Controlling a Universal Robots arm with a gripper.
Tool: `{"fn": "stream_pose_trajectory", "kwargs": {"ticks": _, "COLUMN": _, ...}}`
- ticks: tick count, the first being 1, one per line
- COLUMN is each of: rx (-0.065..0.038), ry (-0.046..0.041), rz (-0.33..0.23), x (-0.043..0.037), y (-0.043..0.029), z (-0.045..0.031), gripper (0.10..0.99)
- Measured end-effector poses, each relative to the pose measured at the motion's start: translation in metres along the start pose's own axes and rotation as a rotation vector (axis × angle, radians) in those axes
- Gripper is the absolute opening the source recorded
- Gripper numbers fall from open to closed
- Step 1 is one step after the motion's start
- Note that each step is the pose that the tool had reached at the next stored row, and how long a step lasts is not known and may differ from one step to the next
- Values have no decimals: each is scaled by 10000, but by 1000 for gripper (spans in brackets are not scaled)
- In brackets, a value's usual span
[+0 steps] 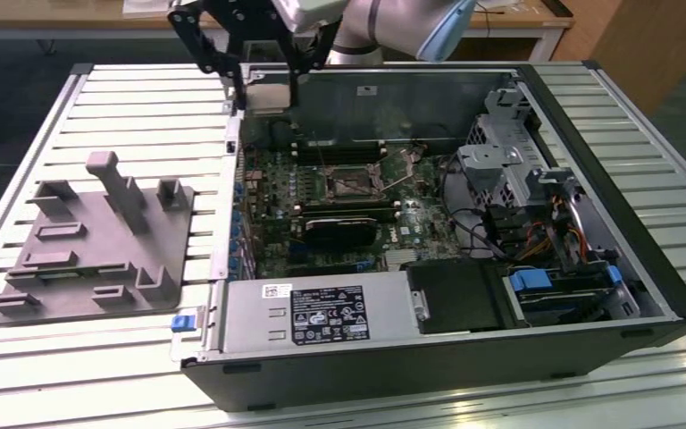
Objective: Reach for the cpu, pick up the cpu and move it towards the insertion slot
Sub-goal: 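Pick up the cpu and move it towards the insertion slot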
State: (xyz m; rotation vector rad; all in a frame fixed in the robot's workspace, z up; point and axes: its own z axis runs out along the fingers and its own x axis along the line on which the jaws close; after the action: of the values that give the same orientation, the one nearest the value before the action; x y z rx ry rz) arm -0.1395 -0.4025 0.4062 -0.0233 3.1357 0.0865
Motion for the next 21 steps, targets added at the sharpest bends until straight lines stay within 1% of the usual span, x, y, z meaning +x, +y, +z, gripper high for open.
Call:
{"fn": "stream_pose_trajectory", "kwargs": {"ticks": 5, "rx": 0, "ry": 4, "rz": 2, "x": -225, "y": -3, "z": 1, "gripper": 541}}
{"fn": "stream_pose_trajectory", "kwargs": {"ticks": 9, "rx": -1, "ry": 6, "rz": 2, "x": -384, "y": -6, "z": 2, "gripper": 541}}
{"fn": "stream_pose_trajectory", "kwargs": {"ticks": 14, "rx": 0, "ry": 26, "rz": 2, "x": -540, "y": -9, "z": 19, "gripper": 541}}
{"fn": "stream_pose_trajectory", "kwargs": {"ticks": 18, "rx": -1, "ry": 60, "rz": 4, "x": -648, "y": -10, "z": 75, "gripper": 541}}
{"fn": "stream_pose_trajectory", "kwargs": {"ticks": 21, "rx": -1, "ry": 80, "rz": 4, "x": -719, "y": 9, "z": 125, "gripper": 541}}
